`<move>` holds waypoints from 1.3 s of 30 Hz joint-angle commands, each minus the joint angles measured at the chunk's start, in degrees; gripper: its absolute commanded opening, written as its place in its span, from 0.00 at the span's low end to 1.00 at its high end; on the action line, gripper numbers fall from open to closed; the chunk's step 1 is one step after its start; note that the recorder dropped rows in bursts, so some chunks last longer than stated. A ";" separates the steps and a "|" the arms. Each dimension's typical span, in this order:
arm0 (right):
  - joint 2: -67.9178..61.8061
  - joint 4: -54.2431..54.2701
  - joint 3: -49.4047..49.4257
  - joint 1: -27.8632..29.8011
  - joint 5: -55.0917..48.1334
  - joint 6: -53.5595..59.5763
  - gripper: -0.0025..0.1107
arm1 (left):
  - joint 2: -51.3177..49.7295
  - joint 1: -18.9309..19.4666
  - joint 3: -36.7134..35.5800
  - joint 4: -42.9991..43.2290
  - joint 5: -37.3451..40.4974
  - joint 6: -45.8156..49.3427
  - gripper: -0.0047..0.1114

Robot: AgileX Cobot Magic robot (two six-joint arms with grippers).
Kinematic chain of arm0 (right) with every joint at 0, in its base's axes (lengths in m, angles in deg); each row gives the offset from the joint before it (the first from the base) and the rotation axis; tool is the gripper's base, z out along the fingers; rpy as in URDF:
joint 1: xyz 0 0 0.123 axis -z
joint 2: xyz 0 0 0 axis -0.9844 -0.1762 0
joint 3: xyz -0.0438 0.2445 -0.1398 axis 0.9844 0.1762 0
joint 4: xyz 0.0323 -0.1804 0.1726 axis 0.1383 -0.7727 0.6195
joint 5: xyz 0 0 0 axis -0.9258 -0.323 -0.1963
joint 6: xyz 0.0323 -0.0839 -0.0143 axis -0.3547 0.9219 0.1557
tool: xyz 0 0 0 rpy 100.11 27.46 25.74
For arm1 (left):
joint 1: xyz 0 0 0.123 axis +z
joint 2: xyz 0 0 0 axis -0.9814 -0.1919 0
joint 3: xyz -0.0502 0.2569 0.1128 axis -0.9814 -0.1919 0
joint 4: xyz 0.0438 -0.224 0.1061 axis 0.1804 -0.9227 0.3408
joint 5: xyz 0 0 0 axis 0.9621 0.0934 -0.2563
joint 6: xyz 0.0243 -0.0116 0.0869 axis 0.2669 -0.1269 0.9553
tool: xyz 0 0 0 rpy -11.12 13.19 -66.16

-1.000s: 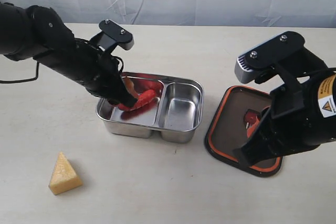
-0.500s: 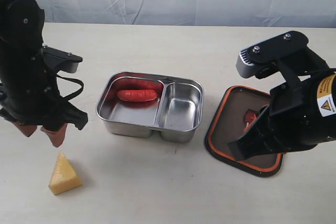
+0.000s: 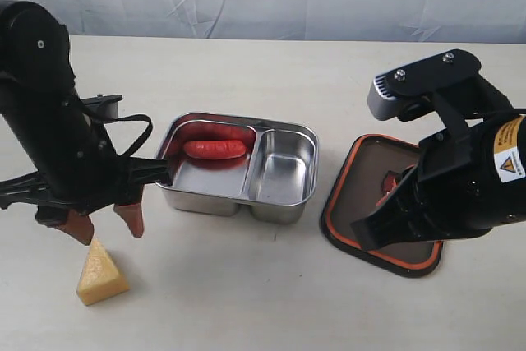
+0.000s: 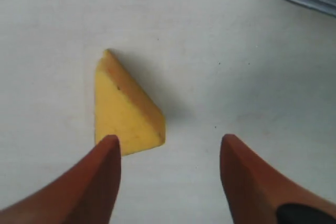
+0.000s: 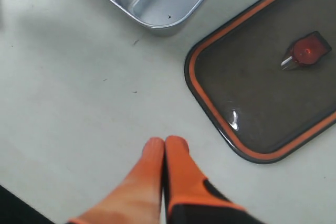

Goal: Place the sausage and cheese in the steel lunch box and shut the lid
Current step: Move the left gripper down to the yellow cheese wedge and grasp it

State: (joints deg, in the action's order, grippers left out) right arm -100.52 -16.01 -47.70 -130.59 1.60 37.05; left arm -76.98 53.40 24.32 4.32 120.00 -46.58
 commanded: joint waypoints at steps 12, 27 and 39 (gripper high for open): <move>0.46 0.82 0.16 -0.03 0.41 0.02 0.02 | -0.30 -0.28 -3.27 5.13 -4.04 -5.72 0.51; 0.46 0.82 0.16 -0.03 0.41 0.02 0.02 | -3.24 -0.28 -5.44 6.19 -8.57 -10.20 0.51; 0.46 0.81 0.16 -0.03 0.41 0.02 0.02 | -3.51 -0.28 -12.60 3.00 -16.18 -10.20 0.51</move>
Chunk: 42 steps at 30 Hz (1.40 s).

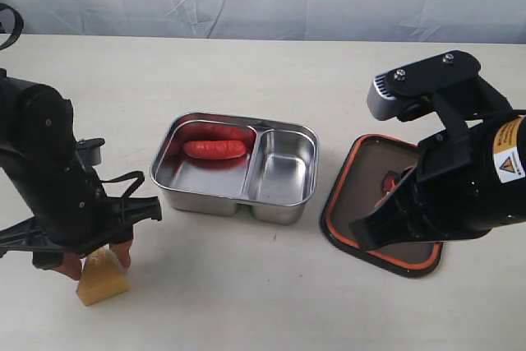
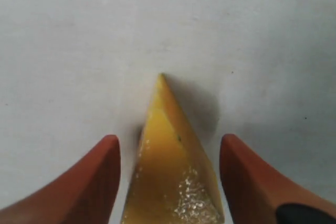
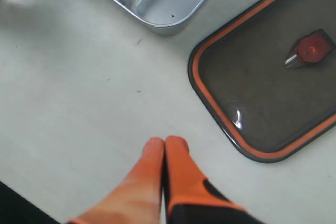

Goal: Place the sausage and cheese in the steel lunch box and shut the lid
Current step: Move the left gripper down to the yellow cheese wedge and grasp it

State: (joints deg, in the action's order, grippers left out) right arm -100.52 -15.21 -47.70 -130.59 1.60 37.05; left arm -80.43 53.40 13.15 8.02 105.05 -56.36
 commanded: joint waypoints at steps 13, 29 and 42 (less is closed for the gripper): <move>0.46 0.24 0.16 -0.03 0.41 0.02 0.02 | -0.06 -0.28 -1.43 -2.76 -2.06 -0.18 0.25; 0.46 0.25 0.16 -0.03 -1.63 0.02 0.02 | 2.05 -0.28 -1.43 -2.38 -2.64 7.76 0.04; 0.46 0.36 0.16 -0.03 -1.64 0.02 0.02 | 7.83 -0.28 -1.43 -6.73 -4.06 13.22 0.04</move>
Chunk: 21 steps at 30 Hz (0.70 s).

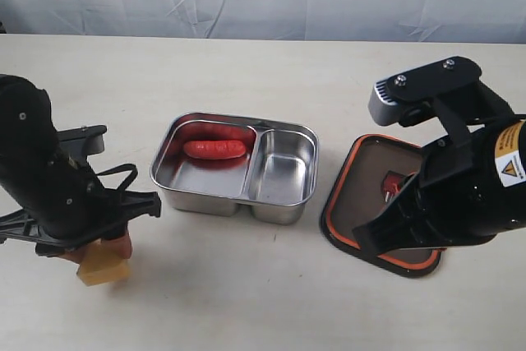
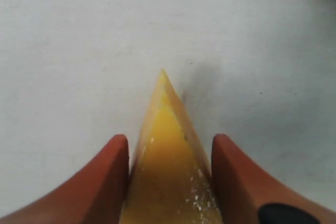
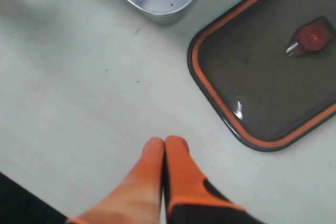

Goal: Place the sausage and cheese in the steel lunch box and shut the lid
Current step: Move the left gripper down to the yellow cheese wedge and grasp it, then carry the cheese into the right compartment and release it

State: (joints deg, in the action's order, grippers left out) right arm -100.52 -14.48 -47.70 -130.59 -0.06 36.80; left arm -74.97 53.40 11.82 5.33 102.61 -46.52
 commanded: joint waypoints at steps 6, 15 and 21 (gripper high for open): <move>0.46 0.00 0.16 -0.03 0.37 0.26 0.02 | 3.80 -0.28 1.41 -14.68 -3.46 11.89 0.04; 0.46 -2.13 0.16 -0.03 0.49 0.26 0.02 | 3.80 -0.28 6.79 -27.10 -3.68 21.91 0.04; 0.46 -6.49 0.16 -0.03 0.61 -3.16 0.02 | 3.80 -0.28 11.01 -27.78 -6.28 23.46 0.04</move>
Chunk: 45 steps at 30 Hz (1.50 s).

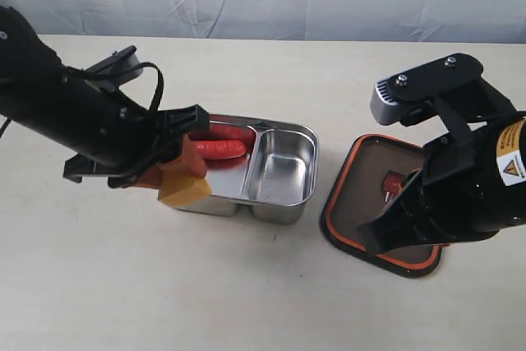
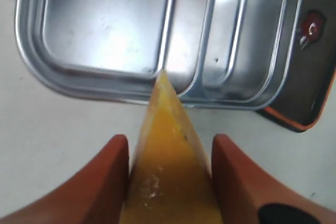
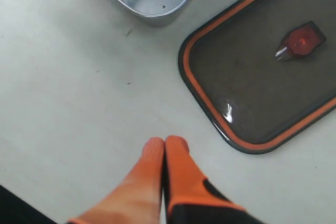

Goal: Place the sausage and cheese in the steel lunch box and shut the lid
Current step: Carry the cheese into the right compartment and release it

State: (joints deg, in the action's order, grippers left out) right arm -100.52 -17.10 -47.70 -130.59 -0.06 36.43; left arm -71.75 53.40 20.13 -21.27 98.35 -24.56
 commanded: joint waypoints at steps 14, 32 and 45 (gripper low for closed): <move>4.01 -22.93 0.16 -0.03 -2.66 -22.46 0.02 | -15.25 -5.98 16.78 -2.10 -4.41 6.00 0.04; 15.05 -28.51 0.16 -0.03 -14.19 -26.25 0.02 | -27.67 -6.56 29.96 -5.71 0.86 12.82 0.11; 15.05 -28.51 0.16 -0.03 -14.53 -27.73 0.02 | -27.67 -6.56 29.96 -5.71 4.82 15.18 0.58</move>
State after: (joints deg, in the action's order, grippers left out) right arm -85.85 -45.06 -47.70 -130.59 -14.19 9.88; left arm -99.64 46.96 49.73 -26.18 102.00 -10.29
